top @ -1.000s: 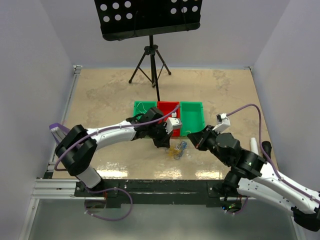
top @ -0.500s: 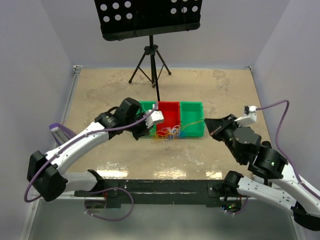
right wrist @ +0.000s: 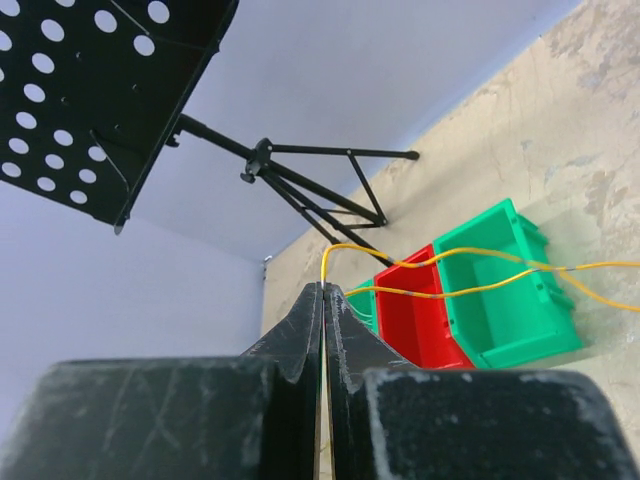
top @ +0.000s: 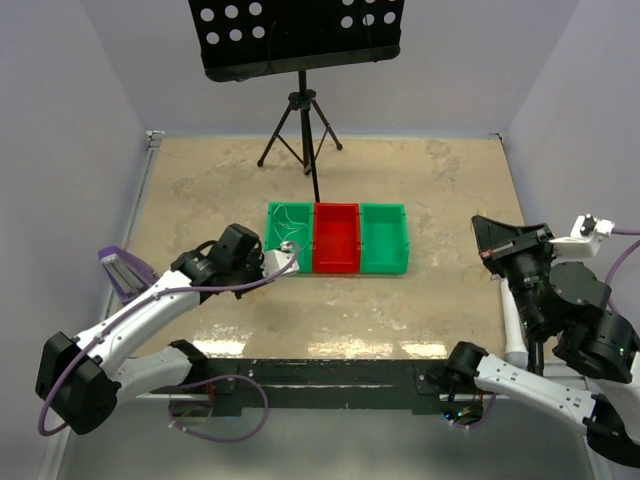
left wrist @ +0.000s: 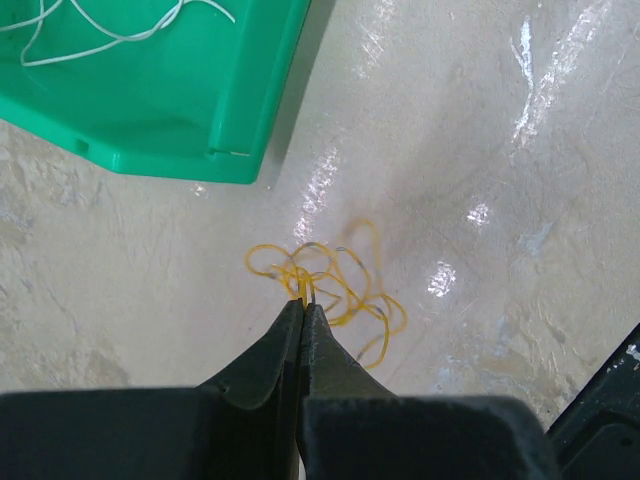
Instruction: Untangle the cables
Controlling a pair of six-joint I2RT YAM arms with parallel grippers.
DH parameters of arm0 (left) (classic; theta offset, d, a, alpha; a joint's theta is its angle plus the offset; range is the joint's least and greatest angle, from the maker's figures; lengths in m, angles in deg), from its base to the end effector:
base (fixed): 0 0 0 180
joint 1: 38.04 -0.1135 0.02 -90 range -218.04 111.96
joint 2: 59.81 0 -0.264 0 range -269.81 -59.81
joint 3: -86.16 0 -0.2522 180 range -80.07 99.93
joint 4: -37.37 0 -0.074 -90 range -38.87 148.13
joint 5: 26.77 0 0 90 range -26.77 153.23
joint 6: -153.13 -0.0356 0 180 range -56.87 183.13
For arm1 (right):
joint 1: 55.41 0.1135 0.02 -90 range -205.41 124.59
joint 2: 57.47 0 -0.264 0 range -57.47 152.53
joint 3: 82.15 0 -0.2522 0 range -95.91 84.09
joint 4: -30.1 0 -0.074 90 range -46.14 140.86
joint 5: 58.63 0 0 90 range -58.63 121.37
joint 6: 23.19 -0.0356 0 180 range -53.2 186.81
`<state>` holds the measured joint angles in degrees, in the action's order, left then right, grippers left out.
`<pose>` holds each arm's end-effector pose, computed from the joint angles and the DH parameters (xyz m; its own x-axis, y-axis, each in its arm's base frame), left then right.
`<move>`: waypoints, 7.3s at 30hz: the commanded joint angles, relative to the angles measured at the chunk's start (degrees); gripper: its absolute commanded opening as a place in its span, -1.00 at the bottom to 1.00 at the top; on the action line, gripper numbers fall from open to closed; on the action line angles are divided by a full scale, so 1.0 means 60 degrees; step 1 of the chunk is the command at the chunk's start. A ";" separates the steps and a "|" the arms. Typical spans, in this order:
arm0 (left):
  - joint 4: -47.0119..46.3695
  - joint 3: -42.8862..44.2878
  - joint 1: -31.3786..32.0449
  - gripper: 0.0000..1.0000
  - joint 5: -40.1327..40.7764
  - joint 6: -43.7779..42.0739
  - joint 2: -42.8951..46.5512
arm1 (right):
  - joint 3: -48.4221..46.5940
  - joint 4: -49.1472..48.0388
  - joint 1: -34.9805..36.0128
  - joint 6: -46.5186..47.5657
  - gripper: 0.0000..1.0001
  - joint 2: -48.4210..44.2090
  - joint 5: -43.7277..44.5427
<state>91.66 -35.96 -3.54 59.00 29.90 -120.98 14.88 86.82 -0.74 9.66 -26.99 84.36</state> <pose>0.1660 -0.1173 0.2379 -0.2545 0.8381 -0.4826 0.8810 0.4067 0.2417 0.0470 0.0172 0.4404 -0.0488 0.8056 -0.5904 0.0192 0.5918 0.8059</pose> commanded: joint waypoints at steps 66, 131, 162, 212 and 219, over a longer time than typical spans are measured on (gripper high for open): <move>-0.2842 0.2786 0.0651 1.00 -0.7014 0.2784 -0.3619 | 0.3464 -0.4420 0.0043 0.1716 -1.00 0.0808 -0.6209; -0.0472 0.0573 0.0358 -1.00 -0.1144 -0.1257 -0.1072 | -0.0754 -0.1390 0.0057 0.2756 -1.00 0.0120 -0.3003; 0.0260 -0.2301 0.0329 -1.00 0.2217 -0.3910 0.1039 | -0.3760 -0.0698 0.0057 0.4031 -1.00 0.0266 -0.1140; 0.2692 0.2491 0.0329 -1.00 -0.2327 -0.1624 0.1742 | -0.0023 -0.6793 -0.0016 0.5159 -1.00 0.6125 -0.3104; 0.2693 0.2476 0.0329 -1.00 -0.2371 -0.1609 0.1786 | 0.0138 -0.7057 -0.0162 0.5203 -1.00 0.6536 -0.3163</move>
<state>107.81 -23.17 -1.28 46.63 19.15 -111.12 15.19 48.26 -1.02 39.47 11.63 64.82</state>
